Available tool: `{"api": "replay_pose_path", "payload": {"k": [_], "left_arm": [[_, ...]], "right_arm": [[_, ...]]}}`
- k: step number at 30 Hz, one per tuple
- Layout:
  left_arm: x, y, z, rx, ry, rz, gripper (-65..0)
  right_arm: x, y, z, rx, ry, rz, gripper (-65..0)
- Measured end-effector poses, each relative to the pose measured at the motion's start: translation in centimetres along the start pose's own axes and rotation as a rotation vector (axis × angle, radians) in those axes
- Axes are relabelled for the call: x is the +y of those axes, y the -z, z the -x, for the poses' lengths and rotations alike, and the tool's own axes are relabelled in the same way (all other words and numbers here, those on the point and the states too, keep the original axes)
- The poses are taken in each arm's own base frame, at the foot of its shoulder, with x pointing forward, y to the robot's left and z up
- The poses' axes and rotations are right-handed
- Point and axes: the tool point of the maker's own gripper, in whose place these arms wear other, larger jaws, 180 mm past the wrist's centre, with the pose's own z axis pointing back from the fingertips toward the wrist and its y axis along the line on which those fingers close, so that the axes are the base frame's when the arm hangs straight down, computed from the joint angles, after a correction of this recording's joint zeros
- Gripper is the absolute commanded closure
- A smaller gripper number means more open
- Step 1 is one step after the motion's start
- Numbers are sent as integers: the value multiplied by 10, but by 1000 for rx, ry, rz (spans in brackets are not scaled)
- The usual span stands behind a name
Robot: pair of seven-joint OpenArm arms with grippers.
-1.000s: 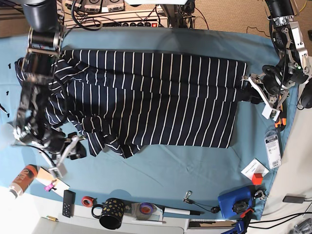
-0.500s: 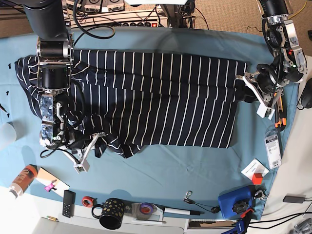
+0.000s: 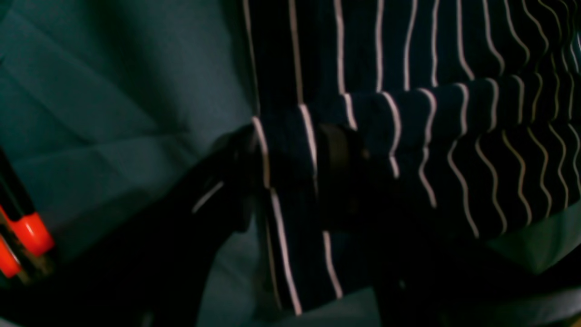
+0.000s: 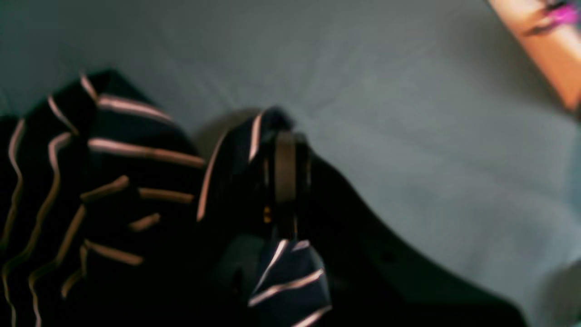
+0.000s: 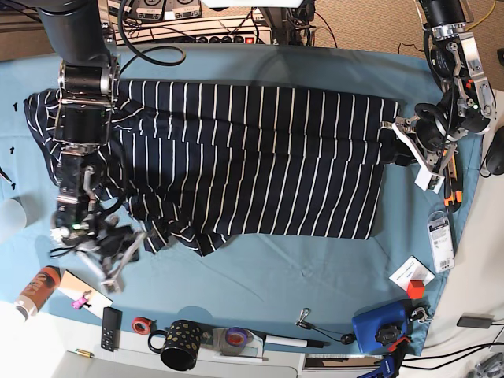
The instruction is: Layout the t-shirt on the table in an organized manner, then fold the t-shirt properly
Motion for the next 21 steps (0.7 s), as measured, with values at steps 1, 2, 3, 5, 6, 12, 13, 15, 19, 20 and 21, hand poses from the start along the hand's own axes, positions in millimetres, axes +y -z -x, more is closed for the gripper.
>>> {"api": "replay_pose_path", "payload": {"k": [1,2,3,5,6,12,13,15,19,20,21], "left_arm": [[0,0,0,0,0,0,-230],[0,0,0,0,0,0,-230],[0,0,0,0,0,0,-230],[0,0,0,0,0,0,-230],[0,0,0,0,0,0,-230],[0,0,0,0,0,0,-230],[0,0,0,-1,0,0,-230],[0,0,0,-1,0,0,-230],[0,0,0,-1,0,0,-230],[0,0,0,-1,0,0,-230],[0,0,0,-1,0,-1,-230]], "right_arm": [[-6,-6,-6,-23,9,15,0],[-12,-12,-12,-44,19,30,0],[-17,-18,-16,-59,31,42,0],[-27,-29,-19,-66,53,68,0],[-33,-35,-20,-66,61,80,0],[-45,-46,-13,-37,74,98,0],[-40,-46,-10,-22,55,73,-10],[-35,-44,-4,-4,53,50,-145],[-30,-40,10,19,53,39,-218],[-29,-39,11,1,54,37,-218],[-28,-36,10,-19,61,31,-218]]}}
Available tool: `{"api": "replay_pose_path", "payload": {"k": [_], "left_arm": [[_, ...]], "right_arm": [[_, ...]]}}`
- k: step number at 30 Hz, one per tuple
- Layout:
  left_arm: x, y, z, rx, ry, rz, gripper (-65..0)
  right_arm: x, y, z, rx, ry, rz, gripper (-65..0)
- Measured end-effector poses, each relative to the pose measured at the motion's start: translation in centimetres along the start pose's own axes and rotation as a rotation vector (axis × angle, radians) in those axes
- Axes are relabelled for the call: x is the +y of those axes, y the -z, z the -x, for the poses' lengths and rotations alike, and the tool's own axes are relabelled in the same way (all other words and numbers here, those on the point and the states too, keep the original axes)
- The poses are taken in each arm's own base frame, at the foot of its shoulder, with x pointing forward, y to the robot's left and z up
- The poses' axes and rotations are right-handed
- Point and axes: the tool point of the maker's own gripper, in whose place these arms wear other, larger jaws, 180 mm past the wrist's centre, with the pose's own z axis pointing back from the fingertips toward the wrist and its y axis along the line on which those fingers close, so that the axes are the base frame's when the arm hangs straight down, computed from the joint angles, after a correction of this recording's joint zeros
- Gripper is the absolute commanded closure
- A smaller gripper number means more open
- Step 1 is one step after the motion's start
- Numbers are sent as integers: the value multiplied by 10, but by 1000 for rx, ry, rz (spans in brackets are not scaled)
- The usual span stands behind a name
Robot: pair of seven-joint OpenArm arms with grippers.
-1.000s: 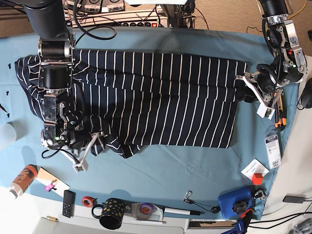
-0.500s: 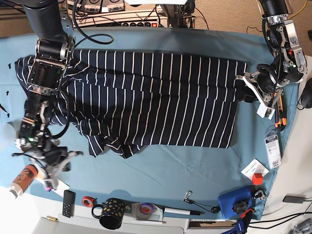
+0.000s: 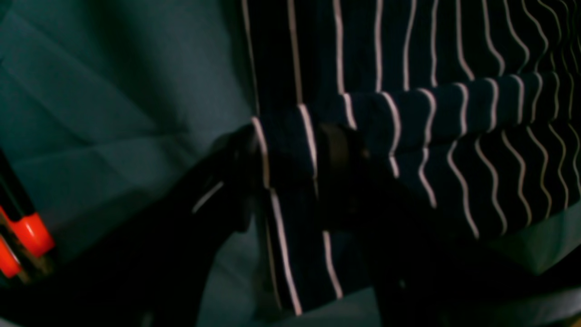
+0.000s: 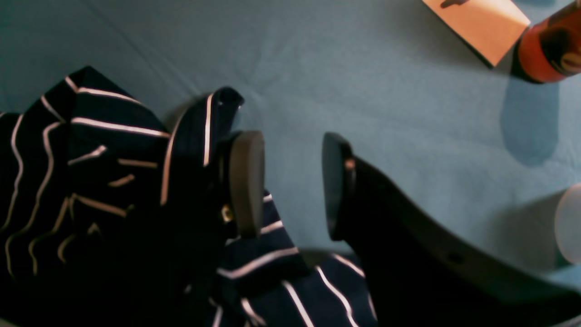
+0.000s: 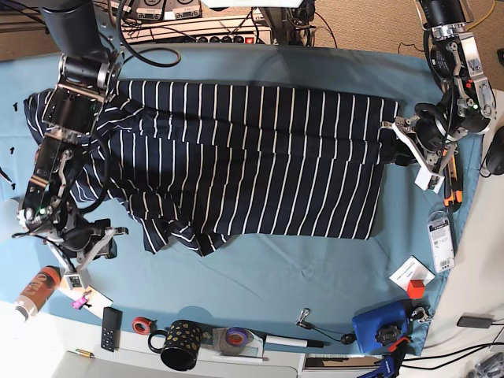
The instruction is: Layout the t-shirt on the table in an organized manner, then fold the t-shirt properly
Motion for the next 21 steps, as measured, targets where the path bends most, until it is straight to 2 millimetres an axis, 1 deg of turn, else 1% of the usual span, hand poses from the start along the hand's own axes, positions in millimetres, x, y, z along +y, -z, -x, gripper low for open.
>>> {"api": "replay_pose_path", "payload": {"k": [2,4,7,10,12,15,17,19,21], "left_arm": [[0,0,-1,-9,0,1,-230],[0,0,-3,-16,1,-1,-230],[0,0,-3,-17,1,-1,-230],[0,0,-3,-18,1,-2,-230],[0,0,-3,-18,1,-2,-230],[0,0,-3,-18,1,-1,-230],[0,0,-3,-17,1,-2,-230],[0,0,-3,-18,1,-2,-230],[0,0,-3,-17,1,-2,-230]], "right_arm": [[0,11,8,1,39,-19,-218],[-1,26,22,22,100,-33,-218],[7,42,42,65,185,-98,-218],[16,54,53,103,249,-145,-218],[25,61,57,119,254,-174,-218],[46,66,62,131,235,-229,-218],[54,68,59,123,243,-249,-217],[57,68,54,104,253,-260,-217],[58,69,55,109,252,-262,-217]]}}
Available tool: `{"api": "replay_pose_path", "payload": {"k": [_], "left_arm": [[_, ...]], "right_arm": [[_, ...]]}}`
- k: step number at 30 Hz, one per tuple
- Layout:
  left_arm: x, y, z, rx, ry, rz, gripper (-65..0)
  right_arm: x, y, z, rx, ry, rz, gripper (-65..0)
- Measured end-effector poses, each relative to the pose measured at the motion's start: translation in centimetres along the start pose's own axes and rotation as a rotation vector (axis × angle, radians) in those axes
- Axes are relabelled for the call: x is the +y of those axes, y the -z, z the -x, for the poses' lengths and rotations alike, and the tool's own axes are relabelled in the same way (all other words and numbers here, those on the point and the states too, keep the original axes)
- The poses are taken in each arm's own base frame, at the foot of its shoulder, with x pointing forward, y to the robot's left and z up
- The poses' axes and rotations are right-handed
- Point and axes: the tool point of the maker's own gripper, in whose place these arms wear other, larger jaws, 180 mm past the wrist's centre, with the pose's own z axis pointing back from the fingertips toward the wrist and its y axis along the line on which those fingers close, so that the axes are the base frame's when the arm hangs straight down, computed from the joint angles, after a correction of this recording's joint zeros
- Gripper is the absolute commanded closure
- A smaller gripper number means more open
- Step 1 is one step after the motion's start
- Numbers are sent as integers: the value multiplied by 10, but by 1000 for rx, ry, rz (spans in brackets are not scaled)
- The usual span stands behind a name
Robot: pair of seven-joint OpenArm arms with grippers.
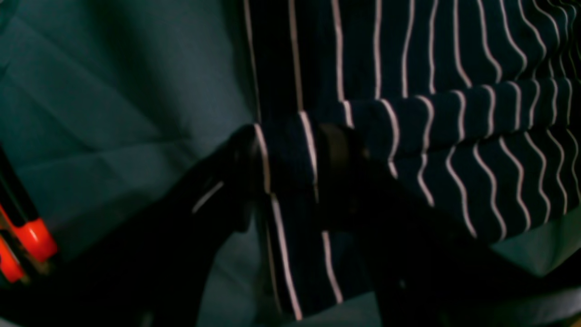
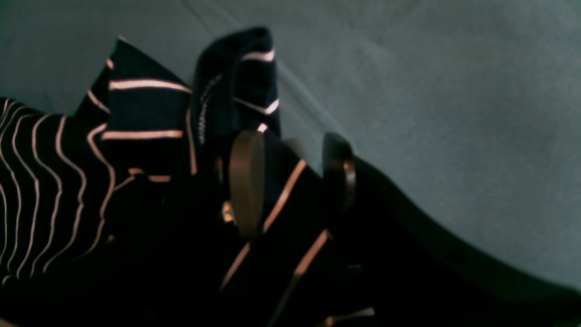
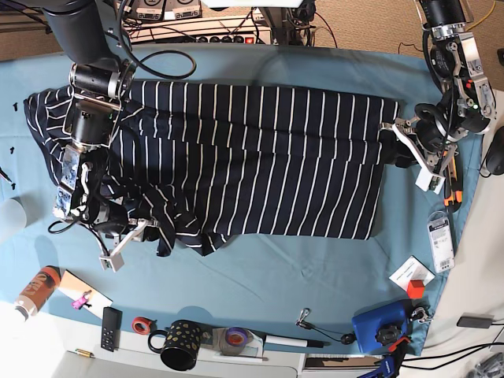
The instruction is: Layout the t-shirt on the table in an organized manner, then fold the t-shirt properly
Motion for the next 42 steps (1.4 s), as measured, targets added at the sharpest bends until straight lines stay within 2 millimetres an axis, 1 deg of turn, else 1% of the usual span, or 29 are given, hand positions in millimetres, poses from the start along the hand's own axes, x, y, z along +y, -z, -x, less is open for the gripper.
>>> {"api": "replay_pose_path", "payload": {"k": [3,5,8,10,14,15,16,17,19,22,26,33,35,38,39,40,42], "left_arm": [[0,0,0,0,1,0,-230],[0,0,0,0,0,0,-230],[0,0,0,0,0,0,-230],[0,0,0,0,0,0,-230],[0,0,0,0,0,0,-230],[0,0,0,0,0,0,-230],[0,0,0,0,0,0,-230],[0,0,0,0,0,0,-230],[0,0,0,0,1,0,-230],[0,0,0,0,0,0,-230],[0,0,0,-1,-1,3,-230],[0,0,0,-2,-1,3,-230],[-1,0,0,-2,-1,3,-230],[0,0,0,-2,-1,2,-230],[0,0,0,-2,-1,2,-230],[0,0,0,-2,-1,3,-230],[0,0,0,-2,-1,2,-230]], "right_arm": [[5,3,9,47,-9,-7,-217],[7,4,8,43,-9,-11,-217],[3,0,2,29,-20,2,-217],[3,-5,-9,4,-39,12,-217],[11,-20,-48,-91,-85,16,-217],[12,-22,-53,-104,-91,17,-217],[11,-23,-54,-103,-84,22,-217],[10,-22,-50,-84,-73,30,-217],[11,-17,-32,-22,-61,30,-217],[19,-9,-19,0,-52,8,-217],[25,-7,-17,7,-53,-8,-217],[49,3,-4,71,-68,-64,-217],[49,5,1,96,-73,-58,-217],[47,4,2,101,-78,-48,-216],[46,4,3,106,-82,-40,-209],[44,4,4,112,-87,-30,-179],[43,3,11,156,-87,-28,-75]]}}
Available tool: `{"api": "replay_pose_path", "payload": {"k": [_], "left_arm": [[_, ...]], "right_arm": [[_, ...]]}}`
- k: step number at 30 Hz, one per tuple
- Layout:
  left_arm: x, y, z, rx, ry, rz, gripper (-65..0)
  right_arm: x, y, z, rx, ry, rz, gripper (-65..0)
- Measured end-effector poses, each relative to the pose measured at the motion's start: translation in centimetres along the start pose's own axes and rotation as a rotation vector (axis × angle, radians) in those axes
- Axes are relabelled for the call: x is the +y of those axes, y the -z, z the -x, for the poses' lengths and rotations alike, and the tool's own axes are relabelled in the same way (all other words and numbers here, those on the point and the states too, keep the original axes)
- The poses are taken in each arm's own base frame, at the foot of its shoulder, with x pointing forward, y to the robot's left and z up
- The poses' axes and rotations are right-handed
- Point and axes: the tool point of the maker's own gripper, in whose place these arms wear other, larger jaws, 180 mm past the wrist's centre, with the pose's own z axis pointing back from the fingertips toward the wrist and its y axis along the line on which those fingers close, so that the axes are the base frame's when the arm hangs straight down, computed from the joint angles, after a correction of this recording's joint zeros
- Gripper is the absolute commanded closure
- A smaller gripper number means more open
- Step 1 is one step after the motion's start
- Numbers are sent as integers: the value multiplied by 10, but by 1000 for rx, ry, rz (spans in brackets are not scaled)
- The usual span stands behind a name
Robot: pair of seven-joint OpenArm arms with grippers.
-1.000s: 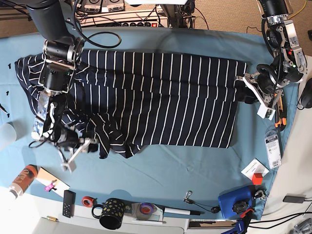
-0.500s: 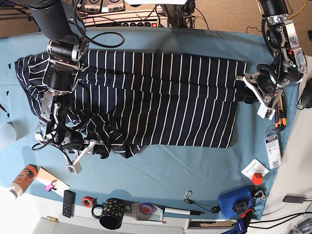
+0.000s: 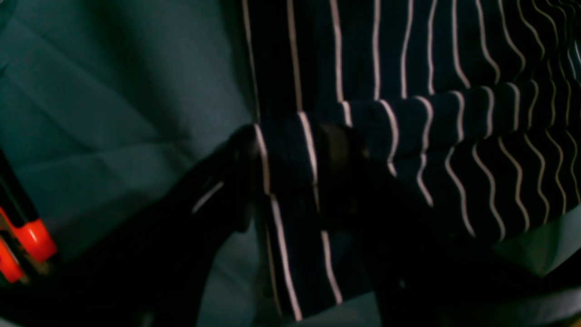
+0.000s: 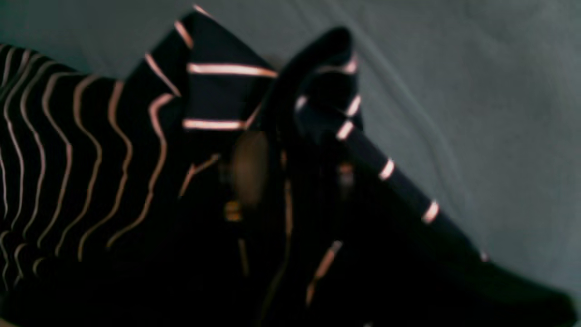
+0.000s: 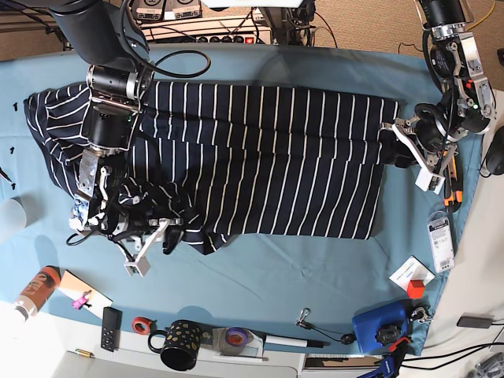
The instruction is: Layout the t-shirt on the table in an organized manner, then fold the t-shirt properly
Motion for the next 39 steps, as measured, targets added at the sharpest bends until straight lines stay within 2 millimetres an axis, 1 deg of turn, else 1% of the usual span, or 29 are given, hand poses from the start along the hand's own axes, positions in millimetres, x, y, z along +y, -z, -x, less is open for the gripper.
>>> {"api": "replay_pose_path", "payload": {"k": [1,2,5,7,9,11,13,15,17,20,26,30,33,37,39], "left_arm": [[0,0,0,-1,0,0,-230],[0,0,0,-3,0,0,-230],[0,0,-2,-13,0,1,-230],[0,0,-2,-11,-1,1,-230],[0,0,-2,-12,0,0,-230],[0,0,-2,-11,0,0,-230],[0,0,-2,-11,0,1,-230],[0,0,-2,-11,0,0,-230],[0,0,-2,-11,0,0,-230],[0,0,-2,-11,0,0,-230],[0,0,-2,-11,0,1,-230],[0,0,-2,-11,0,0,-230],[0,0,-2,-11,0,0,-230],[0,0,-2,-11,0,0,-230],[0,0,-2,-10,0,0,-230]], "right_arm": [[0,0,3,17,2,-1,-20],[0,0,6,31,3,-1,0],[1,0,7,37,-19,-8,0],[2,-1,2,11,-47,-17,0],[-3,-4,-5,-29,-46,-8,0],[-14,-10,-10,-54,-49,17,0],[-25,-21,-16,-78,-65,53,0],[-33,-34,-28,-121,-86,86,0],[-39,-47,-42,-176,-98,121,0],[-47,-66,-57,-228,-115,171,0],[-70,-108,-75,-292,-129,311,0],[-84,-140,-80,-282,-158,444,0],[-84,-162,-81,-268,-173,498,0],[-78,-180,-84,-280,-206,527,0],[-78,-182,-77,-275,-216,521,0]]}}
